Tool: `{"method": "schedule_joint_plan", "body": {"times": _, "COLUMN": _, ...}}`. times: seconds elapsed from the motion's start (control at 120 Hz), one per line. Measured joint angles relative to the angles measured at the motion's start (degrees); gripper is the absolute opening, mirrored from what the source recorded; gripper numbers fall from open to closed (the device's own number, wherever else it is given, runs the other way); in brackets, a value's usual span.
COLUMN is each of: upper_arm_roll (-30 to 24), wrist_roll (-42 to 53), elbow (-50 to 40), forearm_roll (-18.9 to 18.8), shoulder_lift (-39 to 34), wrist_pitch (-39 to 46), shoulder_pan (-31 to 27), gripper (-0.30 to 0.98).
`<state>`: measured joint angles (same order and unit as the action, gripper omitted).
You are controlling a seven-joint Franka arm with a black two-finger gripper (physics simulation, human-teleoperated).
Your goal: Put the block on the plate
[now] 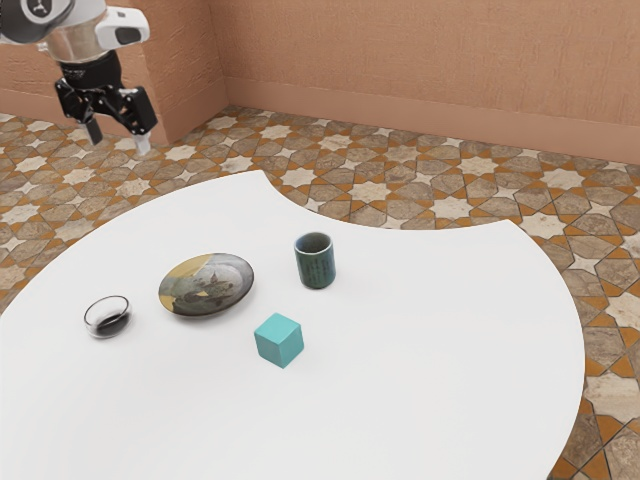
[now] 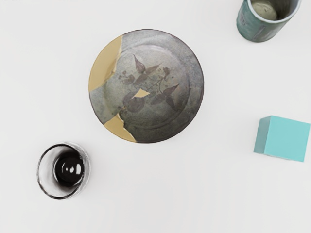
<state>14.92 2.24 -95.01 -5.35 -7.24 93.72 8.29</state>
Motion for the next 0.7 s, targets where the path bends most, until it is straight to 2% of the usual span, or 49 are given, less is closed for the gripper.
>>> {"method": "schedule_joint_plan", "body": {"times": 0.217, "upper_arm_roll": 0.0, "wrist_roll": 0.9, "elbow": -1.2, "forearm_roll": -0.3, "shoulder_lift": 0.2, "wrist_pitch": 0.9, "shoulder_pan": 0.3, "gripper": 0.69}}
{"method": "schedule_joint_plan", "body": {"times": 0.317, "upper_arm_roll": -0.1, "wrist_roll": 1.2, "elbow": -6.7, "forearm_roll": -0.2, "shoulder_lift": 0.9, "wrist_pitch": 1.5, "shoulder_pan": 0.0, "gripper": 0.69}}
{"method": "schedule_joint_plan", "body": {"times": 0.4, "upper_arm_roll": -3.0, "wrist_roll": 1.4, "elbow": -11.0, "forearm_roll": 0.3, "shoulder_lift": 2.1, "wrist_pitch": 3.4, "shoulder_pan": -0.2, "gripper": 0.69}}
{"method": "schedule_joint_plan", "body": {"times": 0.542, "upper_arm_roll": -4.2, "wrist_roll": 1.6, "elbow": -17.3, "forearm_roll": 5.4, "shoulder_lift": 6.1, "wrist_pitch": 8.5, "shoulder_pan": 2.4, "gripper": 0.69}}
{"method": "schedule_joint_plan", "body": {"times": 0.7, "upper_arm_roll": -7.1, "wrist_roll": 1.7, "elbow": -19.6, "forearm_roll": 9.6, "shoulder_lift": 13.0, "wrist_pitch": 16.1, "shoulder_pan": 1.7, "gripper": 0.69}}
